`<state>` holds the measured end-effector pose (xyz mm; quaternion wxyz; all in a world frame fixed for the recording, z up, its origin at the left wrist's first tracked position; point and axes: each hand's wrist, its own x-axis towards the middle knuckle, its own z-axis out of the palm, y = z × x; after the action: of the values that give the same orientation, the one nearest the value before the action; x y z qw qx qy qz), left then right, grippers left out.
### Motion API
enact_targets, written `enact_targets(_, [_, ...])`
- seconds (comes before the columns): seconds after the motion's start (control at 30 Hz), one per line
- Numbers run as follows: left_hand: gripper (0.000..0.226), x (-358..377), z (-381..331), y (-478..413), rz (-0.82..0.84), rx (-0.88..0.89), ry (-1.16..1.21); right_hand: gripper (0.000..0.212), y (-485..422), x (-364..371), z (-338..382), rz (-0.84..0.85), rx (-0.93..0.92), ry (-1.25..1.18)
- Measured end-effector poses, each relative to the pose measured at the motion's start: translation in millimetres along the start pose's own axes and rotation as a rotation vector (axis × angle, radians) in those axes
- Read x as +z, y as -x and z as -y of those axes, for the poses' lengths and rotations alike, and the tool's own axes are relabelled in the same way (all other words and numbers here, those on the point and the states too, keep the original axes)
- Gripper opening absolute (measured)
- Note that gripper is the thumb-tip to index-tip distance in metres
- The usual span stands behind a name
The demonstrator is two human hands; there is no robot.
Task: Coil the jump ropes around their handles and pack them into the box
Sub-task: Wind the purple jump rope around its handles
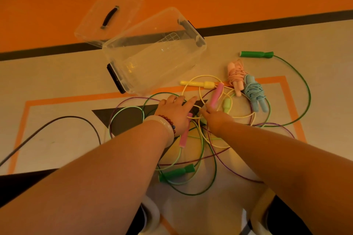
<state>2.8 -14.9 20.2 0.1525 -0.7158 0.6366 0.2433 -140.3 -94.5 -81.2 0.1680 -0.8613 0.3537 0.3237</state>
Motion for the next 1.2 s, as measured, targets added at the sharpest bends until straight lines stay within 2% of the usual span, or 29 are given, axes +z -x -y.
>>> enact_targets(0.17, [0.067,0,5,0,0.004,-0.011,0.015,0.043,1,-4,-6,-0.070,0.037,-0.009])
enact_targets(0.33, [0.062,-2,6,0,0.000,-0.036,0.014,0.037,13,-12,-18,-0.161,0.007,0.222])
enact_targets(0.4, [0.062,-5,4,1,-0.007,-0.028,0.012,0.038,17,-13,-21,-0.210,-0.009,0.221])
enact_targets(0.57, [0.069,-9,0,3,0.000,-0.037,0.132,0.033,31,-40,-13,-0.372,-0.094,-0.189])
enact_targets(0.63, [0.076,-15,-3,6,-0.022,-0.074,0.297,0.031,43,-58,-10,-0.398,-0.159,-0.186])
enact_targets(0.7, [0.081,-27,-8,11,-0.054,-0.088,0.482,0.029,57,-72,-8,-0.348,-0.210,-0.112])
enact_targets(0.77, [0.080,-38,-14,20,-0.055,-0.071,0.556,0.029,71,-84,-4,-0.341,-0.222,-0.126])
enact_targets(0.93, [0.065,-48,-23,41,-0.140,0.000,0.734,0.030,104,-127,19,-0.525,-0.202,-0.372])
enact_targets(1.0, [0.048,-57,-26,48,-0.241,-0.078,0.880,0.027,119,-143,25,-0.582,-0.195,-0.500])
enact_targets(1.1, [0.018,-75,-23,62,-0.330,-0.130,1.002,0.024,143,-167,26,-0.762,-0.117,-0.703])
enact_targets(1.2, [0.023,-88,-6,83,-0.379,-0.103,1.091,0.027,167,-194,18,-0.834,-0.023,-0.971])
